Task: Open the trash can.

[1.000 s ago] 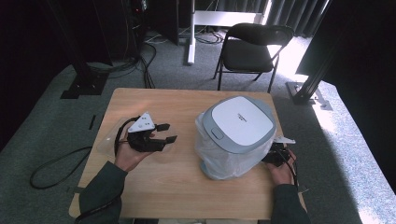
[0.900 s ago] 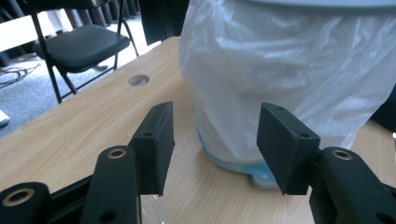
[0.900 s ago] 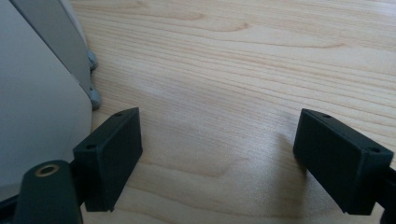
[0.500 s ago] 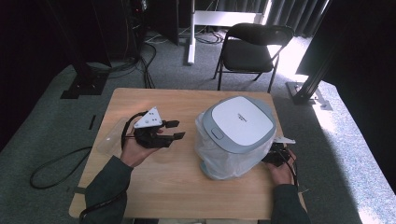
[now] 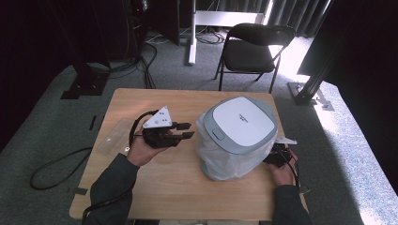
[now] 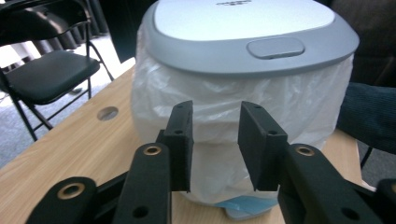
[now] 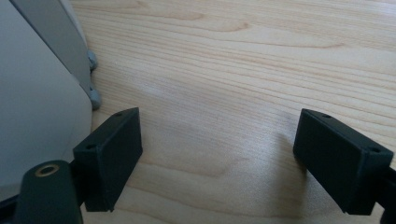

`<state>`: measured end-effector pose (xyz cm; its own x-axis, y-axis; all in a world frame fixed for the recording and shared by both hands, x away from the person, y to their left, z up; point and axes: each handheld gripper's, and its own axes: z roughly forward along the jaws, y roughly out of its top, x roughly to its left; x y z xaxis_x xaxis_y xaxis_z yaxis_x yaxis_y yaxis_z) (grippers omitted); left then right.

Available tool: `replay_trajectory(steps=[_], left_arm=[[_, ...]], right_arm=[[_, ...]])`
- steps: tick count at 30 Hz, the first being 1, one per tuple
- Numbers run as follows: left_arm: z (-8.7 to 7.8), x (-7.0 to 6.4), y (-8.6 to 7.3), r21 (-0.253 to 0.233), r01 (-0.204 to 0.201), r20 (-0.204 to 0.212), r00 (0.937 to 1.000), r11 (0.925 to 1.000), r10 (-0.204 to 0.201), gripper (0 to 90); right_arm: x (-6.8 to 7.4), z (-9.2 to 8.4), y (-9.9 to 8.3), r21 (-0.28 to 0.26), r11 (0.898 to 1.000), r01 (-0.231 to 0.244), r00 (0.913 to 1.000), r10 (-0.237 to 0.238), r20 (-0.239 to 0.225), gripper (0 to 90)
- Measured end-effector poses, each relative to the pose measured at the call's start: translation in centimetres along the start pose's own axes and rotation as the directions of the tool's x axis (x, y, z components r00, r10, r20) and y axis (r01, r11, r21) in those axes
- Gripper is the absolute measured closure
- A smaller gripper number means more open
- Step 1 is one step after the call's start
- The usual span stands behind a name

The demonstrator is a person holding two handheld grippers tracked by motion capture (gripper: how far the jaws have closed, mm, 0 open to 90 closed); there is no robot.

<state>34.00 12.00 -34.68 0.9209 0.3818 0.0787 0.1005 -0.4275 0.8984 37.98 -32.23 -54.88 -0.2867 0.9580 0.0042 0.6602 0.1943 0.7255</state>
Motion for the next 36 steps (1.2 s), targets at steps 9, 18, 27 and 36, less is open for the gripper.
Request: replay_trajectory(steps=[9, 18, 27, 36], left_arm=[[0.8, -0.8, 1.5, 0.002, -0.046, 0.038, 0.9982, 0.9989, 0.046, 85.6], [1.9, -1.0, 2.6, -0.01, -0.056, 0.074, 0.9956, 0.9984, 0.057, 90.0], [3.5, -1.5, 3.8, -0.028, -0.058, 0.102, 0.9929, 0.9979, 0.061, 90.0], [4.9, -2.2, 4.4, -0.038, -0.055, 0.142, 0.988, 0.9977, 0.06, 90.0]], right_arm=[[0.0, 0.0, 0.0, 0.0, 1.0, 0.0, 1.0, 0.0, 0.0, 14.6], [0.0, 0.0, 0.0, 0.0, 1.0, 0.0, 1.0, 0.0, 0.0, 14.6], [0.0, 0.0, 0.0, 0.0, 1.0, 0.0, 1.0, 0.0, 0.0, 14.6], [0.0, 0.0, 0.0, 0.0, 1.0, 0.0, 1.0, 0.0, 0.0, 14.6]])
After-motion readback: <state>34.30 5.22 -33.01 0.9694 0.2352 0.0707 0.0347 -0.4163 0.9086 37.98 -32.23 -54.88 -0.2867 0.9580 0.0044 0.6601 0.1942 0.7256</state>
